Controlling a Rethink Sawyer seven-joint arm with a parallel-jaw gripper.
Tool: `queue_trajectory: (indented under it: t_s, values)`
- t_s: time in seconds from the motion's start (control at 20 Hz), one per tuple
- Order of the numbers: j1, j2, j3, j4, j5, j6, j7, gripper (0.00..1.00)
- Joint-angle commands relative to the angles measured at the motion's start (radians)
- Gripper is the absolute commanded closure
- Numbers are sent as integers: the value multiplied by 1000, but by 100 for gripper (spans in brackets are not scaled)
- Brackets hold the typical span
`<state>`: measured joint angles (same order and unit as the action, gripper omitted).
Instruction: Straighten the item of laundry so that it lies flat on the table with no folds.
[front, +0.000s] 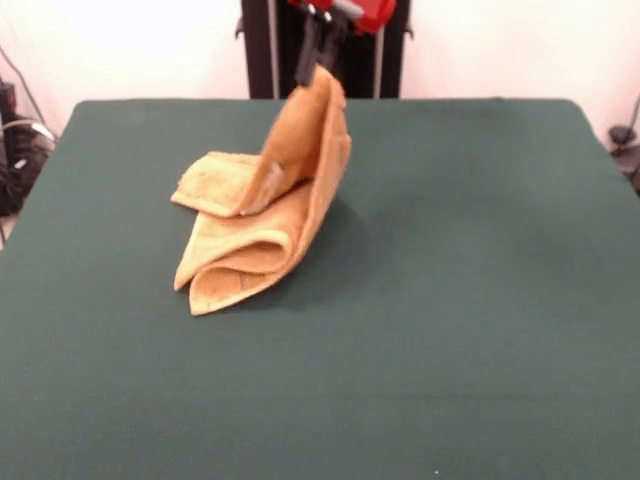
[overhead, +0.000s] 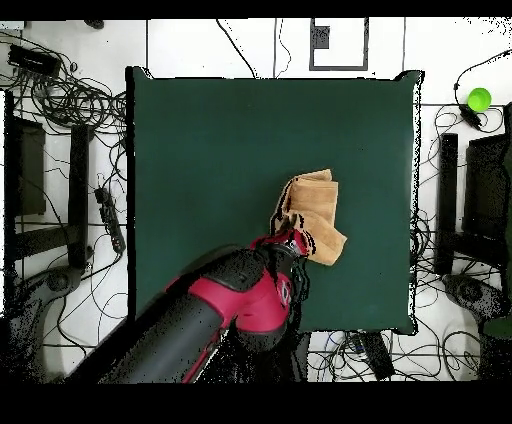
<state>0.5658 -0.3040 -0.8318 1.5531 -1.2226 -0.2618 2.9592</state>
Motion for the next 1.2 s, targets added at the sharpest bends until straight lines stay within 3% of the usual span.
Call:
queue_trajectory:
  t_s: [0.05,0.2,0.4,0.8,1.2]
  values:
    - [9,-29,148,73,228,431,-60,100]
    - [-15,39,160,10,302,622,-89,100]
    - [-61,52,209,-3,392,720,-40,100]
    - [-47,159,164,-90,527,933,95,100]
    - [-31,87,154,-70,591,1023,-5,100]
